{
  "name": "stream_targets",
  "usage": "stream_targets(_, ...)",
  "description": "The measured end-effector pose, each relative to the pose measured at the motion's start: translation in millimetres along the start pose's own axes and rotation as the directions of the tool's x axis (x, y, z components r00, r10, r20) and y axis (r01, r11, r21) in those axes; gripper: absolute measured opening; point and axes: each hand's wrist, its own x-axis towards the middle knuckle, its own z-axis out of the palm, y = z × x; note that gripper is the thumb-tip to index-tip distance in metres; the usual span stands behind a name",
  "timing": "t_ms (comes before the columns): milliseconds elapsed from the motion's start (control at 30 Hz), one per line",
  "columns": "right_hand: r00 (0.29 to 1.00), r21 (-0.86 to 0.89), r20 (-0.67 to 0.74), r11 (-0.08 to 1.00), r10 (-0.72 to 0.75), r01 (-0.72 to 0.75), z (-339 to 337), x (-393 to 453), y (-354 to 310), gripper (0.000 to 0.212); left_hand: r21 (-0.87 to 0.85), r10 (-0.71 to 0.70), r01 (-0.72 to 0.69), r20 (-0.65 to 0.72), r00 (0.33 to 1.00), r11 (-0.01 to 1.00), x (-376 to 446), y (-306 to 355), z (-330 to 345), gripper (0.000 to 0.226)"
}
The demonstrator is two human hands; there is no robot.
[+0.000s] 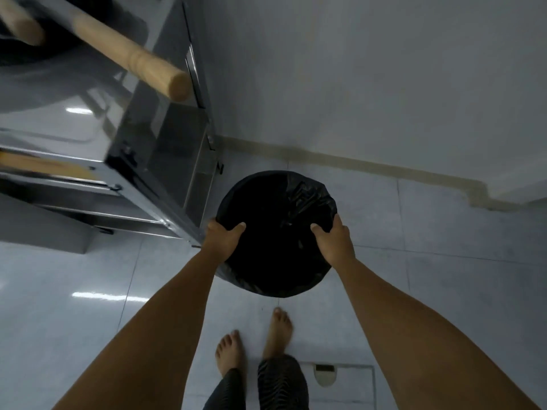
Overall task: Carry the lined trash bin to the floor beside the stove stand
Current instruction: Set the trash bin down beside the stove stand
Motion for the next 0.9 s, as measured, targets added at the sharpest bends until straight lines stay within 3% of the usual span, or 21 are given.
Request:
stream_targets(267, 1.0, -0.012, 0.004, 1.0, 0.002, -0.002, 84.1, 146.2, 61.8, 0.079, -0.03, -0.049, 0.047, -0.078, 0.996, 0.998, 150.3, -62.3, 65.2, 0.068)
stream_targets(467, 0.999, -0.092, -0.023, 0.995, -0.042, 0.04, 123.7, 193.3, 94.8, 0.079, -0.106, -0.103, 0.088, -0.149, 0.983, 0.99, 201.1, -99.9, 92.2, 0.063)
stream_targets(600, 0.997, -0.15, -0.001, 0.986, -0.072, 0.071, 137.5, 201.1, 115.4, 0.083, -0.064, -0.055, 0.044, -0.182, 0.982, 0.997, 214.5, -114.4, 99.5, 0.049)
stream_targets(800, 0.982, -0.201, -0.067, 0.967, -0.175, 0.159, 153.9, 201.6, 130.4, 0.079, 0.108, 0.064, -0.048, -0.149, 0.987, 0.993, 224.7, -130.0, 94.0, 0.067)
stream_targets(833, 0.974, -0.223, -0.099, 0.958, -0.203, 0.177, 158.1, 201.2, 130.7, 0.078, 0.213, 0.1, -0.071, -0.128, 0.987, 0.974, 226.6, -134.8, 93.8, 0.073)
stream_targets(900, 0.964, -0.243, -0.141, 0.951, -0.227, 0.189, 169.4, 198.2, 130.7, 0.079, 0.516, 0.225, -0.151, -0.083, 0.971, 0.843, 229.1, -147.8, 94.7, 0.081)
